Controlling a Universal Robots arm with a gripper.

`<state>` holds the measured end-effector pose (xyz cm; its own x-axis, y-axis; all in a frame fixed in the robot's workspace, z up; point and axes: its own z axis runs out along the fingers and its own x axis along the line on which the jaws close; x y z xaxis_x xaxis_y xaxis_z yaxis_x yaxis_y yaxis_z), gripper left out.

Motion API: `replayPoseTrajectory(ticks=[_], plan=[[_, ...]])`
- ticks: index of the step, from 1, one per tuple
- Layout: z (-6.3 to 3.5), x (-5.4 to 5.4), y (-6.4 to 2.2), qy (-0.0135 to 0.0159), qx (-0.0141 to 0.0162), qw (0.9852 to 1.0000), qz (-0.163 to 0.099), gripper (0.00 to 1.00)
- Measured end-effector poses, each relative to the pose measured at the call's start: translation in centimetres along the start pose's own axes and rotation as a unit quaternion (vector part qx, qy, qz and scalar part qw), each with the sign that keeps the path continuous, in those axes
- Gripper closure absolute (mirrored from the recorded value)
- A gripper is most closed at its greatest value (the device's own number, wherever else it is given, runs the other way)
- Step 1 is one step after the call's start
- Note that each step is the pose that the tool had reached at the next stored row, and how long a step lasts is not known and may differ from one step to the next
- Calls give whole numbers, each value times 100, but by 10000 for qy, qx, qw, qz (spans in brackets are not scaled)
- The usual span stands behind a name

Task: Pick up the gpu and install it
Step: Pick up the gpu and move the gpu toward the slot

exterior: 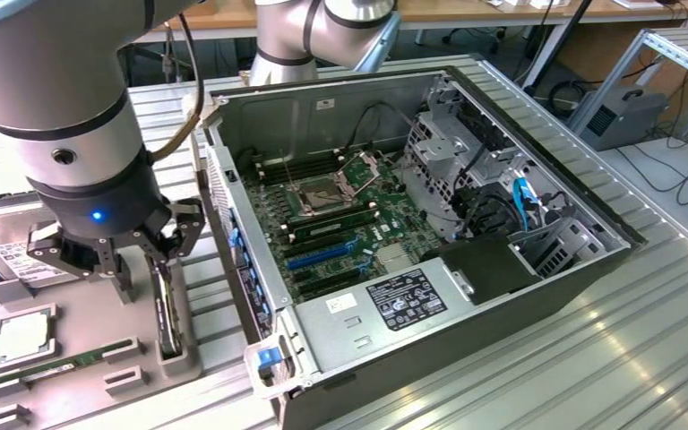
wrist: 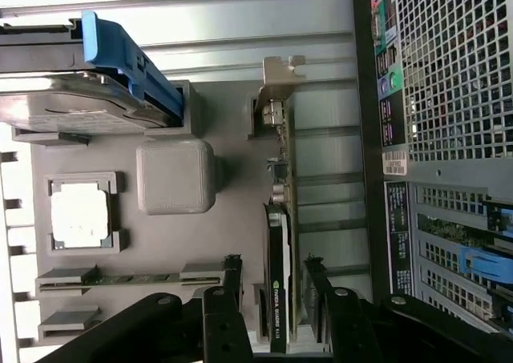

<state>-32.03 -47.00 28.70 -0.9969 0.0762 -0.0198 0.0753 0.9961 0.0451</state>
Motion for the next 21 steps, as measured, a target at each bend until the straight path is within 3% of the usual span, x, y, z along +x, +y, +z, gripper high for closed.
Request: replayPoseTrajectory(ticks=[5,21], plan=[[24,-26,1,0,1,10000,1,56],[319,-35,-11,-2,39,10000,-1,56]])
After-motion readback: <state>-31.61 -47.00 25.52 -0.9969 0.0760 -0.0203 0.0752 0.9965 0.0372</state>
